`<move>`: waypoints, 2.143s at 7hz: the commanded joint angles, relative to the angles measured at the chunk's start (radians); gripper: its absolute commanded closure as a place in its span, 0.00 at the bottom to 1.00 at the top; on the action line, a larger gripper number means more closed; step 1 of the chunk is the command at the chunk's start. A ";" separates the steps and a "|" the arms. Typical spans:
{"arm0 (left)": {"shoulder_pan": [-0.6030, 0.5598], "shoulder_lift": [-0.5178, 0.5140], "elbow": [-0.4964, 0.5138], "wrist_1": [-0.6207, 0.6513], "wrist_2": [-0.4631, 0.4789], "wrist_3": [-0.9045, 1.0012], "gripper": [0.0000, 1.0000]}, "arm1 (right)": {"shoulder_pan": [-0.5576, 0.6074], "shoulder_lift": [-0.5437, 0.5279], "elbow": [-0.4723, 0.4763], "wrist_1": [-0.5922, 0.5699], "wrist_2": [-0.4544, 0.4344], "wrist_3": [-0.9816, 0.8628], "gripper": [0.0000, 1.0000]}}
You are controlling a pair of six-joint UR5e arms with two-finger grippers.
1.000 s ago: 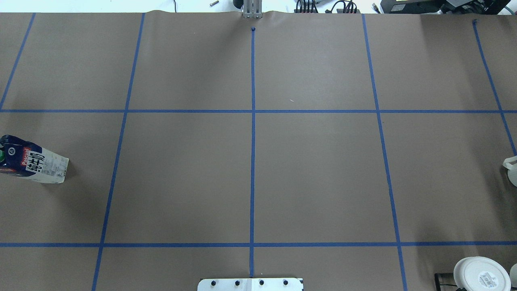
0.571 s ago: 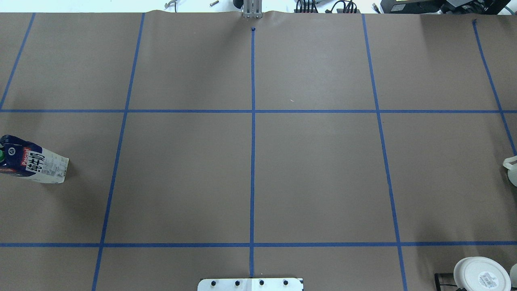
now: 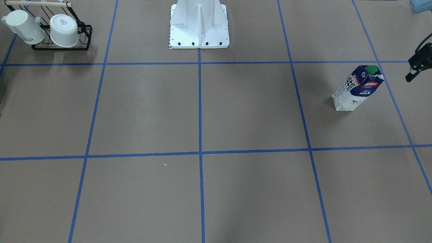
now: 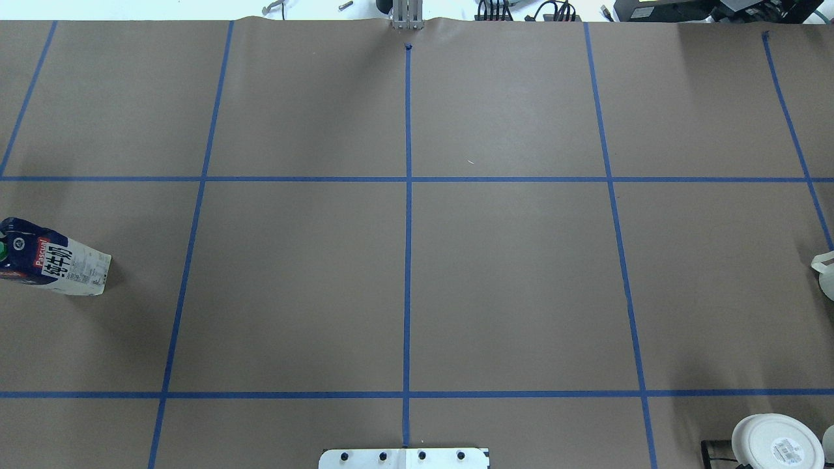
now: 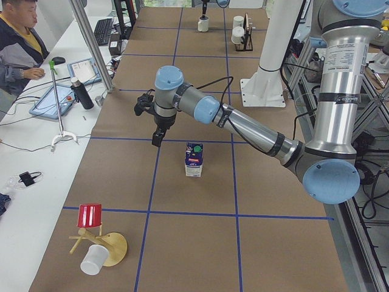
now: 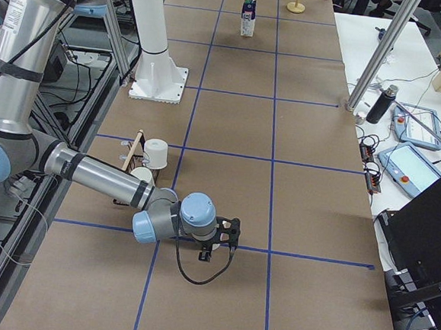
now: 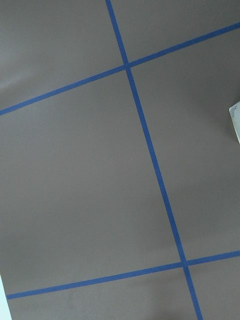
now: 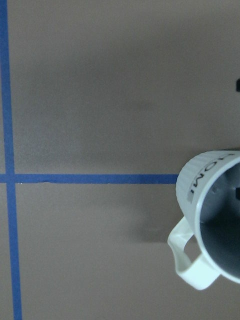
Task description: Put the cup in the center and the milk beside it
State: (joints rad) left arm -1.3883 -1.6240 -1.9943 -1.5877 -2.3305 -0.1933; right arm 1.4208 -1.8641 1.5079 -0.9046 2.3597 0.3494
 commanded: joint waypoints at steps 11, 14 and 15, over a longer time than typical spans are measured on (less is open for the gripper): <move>0.005 0.018 0.009 -0.003 -0.021 0.002 0.01 | -0.621 1.089 0.034 -0.715 -0.253 1.055 1.00; 0.065 -0.047 -0.006 0.017 -0.015 -0.269 0.02 | -0.726 1.189 -0.139 -0.650 -0.342 1.094 1.00; 0.113 -0.045 -0.018 0.018 -0.009 -0.302 0.02 | -0.730 1.189 -0.155 -0.617 -0.343 1.094 1.00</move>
State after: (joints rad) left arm -1.3319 -1.6499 -1.9997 -1.5752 -2.3465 -0.3858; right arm 0.7085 -0.6866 1.3920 -1.5613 2.0284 1.4395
